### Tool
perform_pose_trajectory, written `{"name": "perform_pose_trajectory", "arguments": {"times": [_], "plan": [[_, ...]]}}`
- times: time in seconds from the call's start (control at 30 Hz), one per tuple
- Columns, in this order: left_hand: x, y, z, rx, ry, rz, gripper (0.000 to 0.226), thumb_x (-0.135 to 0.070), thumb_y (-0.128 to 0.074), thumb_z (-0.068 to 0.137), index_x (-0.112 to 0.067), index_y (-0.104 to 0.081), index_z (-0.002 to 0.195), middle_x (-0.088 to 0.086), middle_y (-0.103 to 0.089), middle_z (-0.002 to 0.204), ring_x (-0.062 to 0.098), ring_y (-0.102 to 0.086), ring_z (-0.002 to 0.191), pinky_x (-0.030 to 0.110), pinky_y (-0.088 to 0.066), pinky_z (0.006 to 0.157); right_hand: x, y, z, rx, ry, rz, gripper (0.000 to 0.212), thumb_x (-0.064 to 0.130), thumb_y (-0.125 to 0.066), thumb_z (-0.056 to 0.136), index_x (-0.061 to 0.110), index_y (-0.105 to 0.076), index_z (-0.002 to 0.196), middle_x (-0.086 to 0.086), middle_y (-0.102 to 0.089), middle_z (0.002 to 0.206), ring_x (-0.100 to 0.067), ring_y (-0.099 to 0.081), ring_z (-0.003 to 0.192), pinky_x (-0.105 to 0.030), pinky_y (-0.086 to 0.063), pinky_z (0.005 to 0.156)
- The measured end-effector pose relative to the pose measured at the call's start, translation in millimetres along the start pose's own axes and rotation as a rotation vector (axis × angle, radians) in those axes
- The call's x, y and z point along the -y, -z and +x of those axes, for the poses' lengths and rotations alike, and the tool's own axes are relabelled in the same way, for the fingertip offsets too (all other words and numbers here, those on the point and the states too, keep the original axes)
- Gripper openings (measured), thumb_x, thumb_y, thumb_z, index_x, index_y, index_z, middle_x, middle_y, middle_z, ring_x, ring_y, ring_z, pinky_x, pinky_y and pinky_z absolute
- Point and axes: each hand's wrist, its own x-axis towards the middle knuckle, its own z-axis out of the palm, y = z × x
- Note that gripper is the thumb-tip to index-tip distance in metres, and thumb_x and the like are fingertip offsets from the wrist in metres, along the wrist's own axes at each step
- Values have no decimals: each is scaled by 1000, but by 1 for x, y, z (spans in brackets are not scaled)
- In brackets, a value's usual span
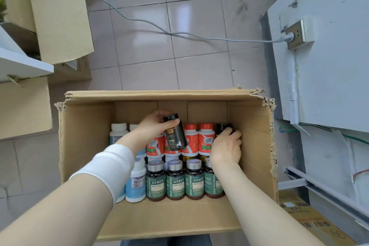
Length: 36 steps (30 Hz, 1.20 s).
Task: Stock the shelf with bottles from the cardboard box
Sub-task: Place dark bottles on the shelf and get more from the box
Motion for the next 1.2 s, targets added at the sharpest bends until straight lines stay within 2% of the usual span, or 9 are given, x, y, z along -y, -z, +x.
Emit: {"name": "perform_pose_trajectory", "arguments": {"times": [0.13, 0.4, 0.5, 0.63, 0.77, 0.93, 1.07, 1.13, 1.2], "plan": [[5, 0, 0, 41, 10, -26, 55, -34, -66, 84, -17, -49, 133, 3, -56, 130, 17, -55, 111, 25, -42, 92, -3, 10, 11, 31, 102, -183, 54, 9, -28, 98, 5, -8, 148, -20, -32, 138, -27, -56, 113, -32, -48, 84], [5, -6, 0, 25, -61, -54, 45, -30, -63, 87, -23, -52, 131, -3, -50, 117, 8, -44, 108, 22, -37, 88, 5, 35, 23, 124, 308, -533, 52, 20, -52, 93, 9, -29, 138, -18, -45, 132, -25, -52, 117, -30, -49, 84], [8, -7, 0, 13, -67, -78, 43, -32, -64, 86, -25, -55, 128, -3, -54, 119, 14, -50, 115, 25, -41, 93, 4, 37, 19, 84, 350, -571, 57, 18, -52, 93, 9, -24, 142, -22, -35, 139, -26, -57, 113, -31, -50, 81], [10, -10, -5, -30, -103, -147, 43, -27, -66, 86, -21, -55, 127, -3, -58, 117, 11, -53, 108, 20, -43, 87, -5, 43, 13, 34, 380, -459, 61, 15, -61, 88, 4, -26, 137, -16, -47, 126, -27, -62, 105, -33, -51, 78], [1, -9, -24, -76, -174, -203, 40, -23, -65, 87, -19, -56, 125, -7, -59, 109, 4, -57, 95, 7, -41, 69, -19, 67, -4, -23, 424, -237, 72, 19, -73, 78, 6, -29, 133, -14, -47, 124, -32, -61, 105, -35, -49, 77], [-22, -1, -69, -111, -252, -296, 13, -25, -66, 86, -31, -63, 97, -8, -66, 95, 11, -62, 92, 18, -48, 71, -43, 98, -42, 24, 395, 297, 59, 34, -84, 62, 19, -43, 102, 2, -55, 105, -20, -57, 95, -32, -44, 73], [-46, 12, -124, -115, -331, -415, 13, -40, -70, 74, -40, -67, 87, 11, -66, 101, 30, -66, 99, 44, -54, 86, -60, 120, -93, 250, 304, 1004, 49, 12, -81, 69, 17, -47, 104, 0, -55, 102, -16, -55, 98, -22, -46, 75], [-57, 17, -155, -102, -376, -487, 6, -29, -64, 86, -33, -64, 90, 9, -66, 96, 30, -67, 93, 44, -52, 85, -68, 131, -125, 413, 273, 1303, 42, 2, -74, 73, 15, -48, 103, -7, -55, 106, -18, -59, 94, -25, -54, 72], [-66, 20, -184, -80, -422, -535, 6, -22, -55, 92, -26, -59, 95, 5, -68, 94, 21, -69, 83, 36, -54, 77, -78, 137, -157, 593, 289, 1553, 57, 7, -83, 60, 15, -49, 104, -10, -61, 103, -19, -65, 85, -29, -58, 62]]}}
